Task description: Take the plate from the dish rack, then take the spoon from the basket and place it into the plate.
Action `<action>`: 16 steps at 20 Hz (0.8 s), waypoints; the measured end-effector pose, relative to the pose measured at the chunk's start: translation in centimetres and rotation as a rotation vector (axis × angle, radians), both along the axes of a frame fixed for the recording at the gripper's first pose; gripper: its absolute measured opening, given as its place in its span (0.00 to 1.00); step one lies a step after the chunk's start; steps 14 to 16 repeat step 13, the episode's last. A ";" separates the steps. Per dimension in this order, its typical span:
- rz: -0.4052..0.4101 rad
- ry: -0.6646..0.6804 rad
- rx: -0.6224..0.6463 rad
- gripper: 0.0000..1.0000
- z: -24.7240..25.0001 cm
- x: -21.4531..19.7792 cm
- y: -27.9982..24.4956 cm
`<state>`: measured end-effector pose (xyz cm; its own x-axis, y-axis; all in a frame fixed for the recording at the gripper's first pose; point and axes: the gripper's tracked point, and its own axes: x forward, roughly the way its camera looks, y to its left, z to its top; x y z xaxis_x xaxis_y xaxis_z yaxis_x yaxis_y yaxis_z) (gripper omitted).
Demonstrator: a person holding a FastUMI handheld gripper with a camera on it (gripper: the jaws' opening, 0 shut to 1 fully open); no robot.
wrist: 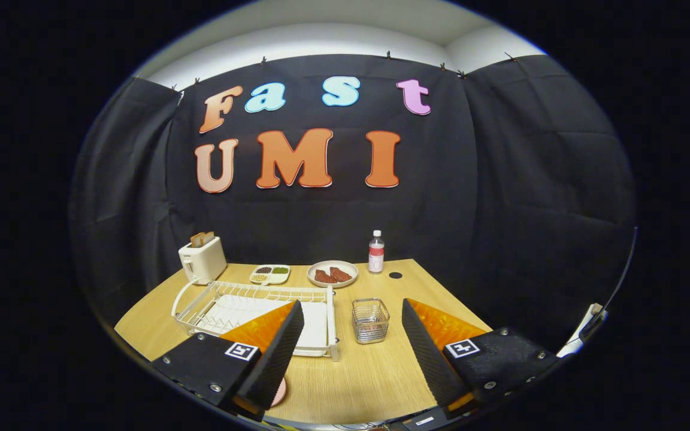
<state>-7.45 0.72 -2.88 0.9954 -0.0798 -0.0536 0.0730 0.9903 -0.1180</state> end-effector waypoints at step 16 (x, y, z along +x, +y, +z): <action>-0.122 -0.038 0.026 0.97 0.1 0.1 -1.4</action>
